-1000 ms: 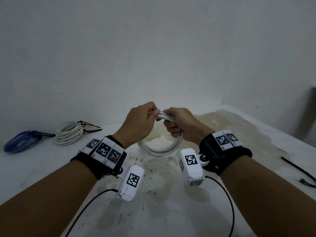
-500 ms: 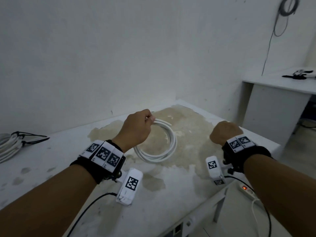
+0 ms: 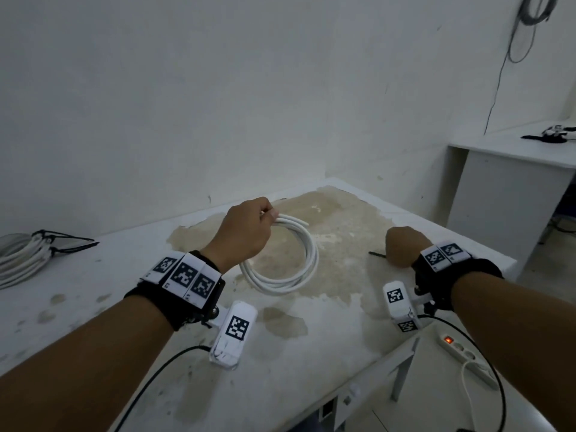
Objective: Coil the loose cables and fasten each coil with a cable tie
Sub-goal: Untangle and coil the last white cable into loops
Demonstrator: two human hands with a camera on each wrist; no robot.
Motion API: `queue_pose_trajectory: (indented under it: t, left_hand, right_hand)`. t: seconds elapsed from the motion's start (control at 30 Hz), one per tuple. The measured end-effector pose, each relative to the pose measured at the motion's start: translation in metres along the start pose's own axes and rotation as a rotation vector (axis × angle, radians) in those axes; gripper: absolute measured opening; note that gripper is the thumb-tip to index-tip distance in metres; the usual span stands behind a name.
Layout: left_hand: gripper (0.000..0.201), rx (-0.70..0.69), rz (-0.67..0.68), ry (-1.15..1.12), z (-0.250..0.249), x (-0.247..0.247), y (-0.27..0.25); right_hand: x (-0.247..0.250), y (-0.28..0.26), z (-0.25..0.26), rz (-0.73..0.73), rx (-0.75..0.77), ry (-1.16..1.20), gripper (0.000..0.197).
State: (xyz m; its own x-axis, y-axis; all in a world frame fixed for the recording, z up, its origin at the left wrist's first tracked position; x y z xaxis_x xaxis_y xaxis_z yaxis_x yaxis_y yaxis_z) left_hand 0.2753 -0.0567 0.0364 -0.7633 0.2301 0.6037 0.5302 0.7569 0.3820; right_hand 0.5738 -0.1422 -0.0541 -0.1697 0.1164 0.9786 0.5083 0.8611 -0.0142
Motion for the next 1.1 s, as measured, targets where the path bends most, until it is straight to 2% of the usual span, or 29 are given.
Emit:
queue_pose_trajectory:
  t: [0.03,0.1,0.17,0.2,0.27,0.33,0.4,0.5,0.67,0.8,1.0,1.03,1.1]
  left_hand:
    - [0.028,0.005,-0.009,-0.004,0.003,0.004,0.0]
    - [0.028,0.014,-0.023,-0.011,0.007,0.009,0.0]
    - [0.028,0.017,-0.031,-0.014,0.009,0.012,0.0]
    - [0.028,0.015,-0.034,-0.016,0.01,0.012,0.0]
    - [0.028,0.006,-0.032,-0.02,0.01,0.011,0.001]
    - [0.028,0.002,-0.022,-0.027,0.009,0.01,0.001]
    - [0.028,0.006,-0.014,-0.034,0.008,0.009,-0.001]
    - [0.03,0.004,-0.018,-0.026,0.009,0.014,-0.007]
    - [0.028,0.017,-0.055,-0.013,0.02,0.027,-0.007]
    - [0.028,0.013,-0.05,-0.016,0.024,0.031,-0.005]
    - [0.028,-0.043,-0.013,-0.008,0.021,0.038,-0.015]
    - [0.027,-0.049,-0.024,-0.001,0.022,0.042,-0.018]
    - [0.027,-0.047,-0.054,0.026,0.027,0.055,-0.023]
  right_hand:
    - [0.0,0.003,0.01,-0.004,0.048,0.012,0.012]
    - [0.007,0.007,0.024,-0.112,0.131,0.119,0.016]
    - [0.021,0.007,0.022,-0.274,0.095,0.258,0.015]
    - [0.025,0.006,0.017,-0.296,0.031,0.266,0.019]
    - [0.019,0.006,0.006,-0.154,-0.1,0.188,0.048]
    - [0.013,0.004,0.002,-0.022,-0.169,0.139,0.061]
    - [0.01,0.004,0.004,-0.025,-0.197,0.191,0.049]
    - [0.006,0.007,0.014,-0.033,-0.175,0.211,0.02]
    - [0.006,0.005,0.028,-0.06,-0.157,0.182,0.016]
    - [0.034,0.01,0.057,-0.194,-0.077,0.298,0.012]
    - [0.12,-0.001,0.148,-0.384,0.215,0.529,0.011]
    - [0.133,-0.006,0.164,-0.379,0.27,0.554,0.012]
    - [0.148,-0.014,0.197,-0.271,0.393,0.628,0.012]
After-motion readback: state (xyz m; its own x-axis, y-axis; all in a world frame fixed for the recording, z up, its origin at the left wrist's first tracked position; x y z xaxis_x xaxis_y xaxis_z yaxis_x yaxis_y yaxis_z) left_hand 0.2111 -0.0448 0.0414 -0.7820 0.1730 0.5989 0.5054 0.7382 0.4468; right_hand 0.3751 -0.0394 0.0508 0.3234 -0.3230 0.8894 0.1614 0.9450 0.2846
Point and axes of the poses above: each hand's wrist, its own y-axis towards the middle knuckle, its own x-axis out of the back of the hand, z = x × y, the point moved 6 cm from there along y, towards the middle knuckle, and after that the axes turned 12 degrees about -y, right-handed, at the moved point
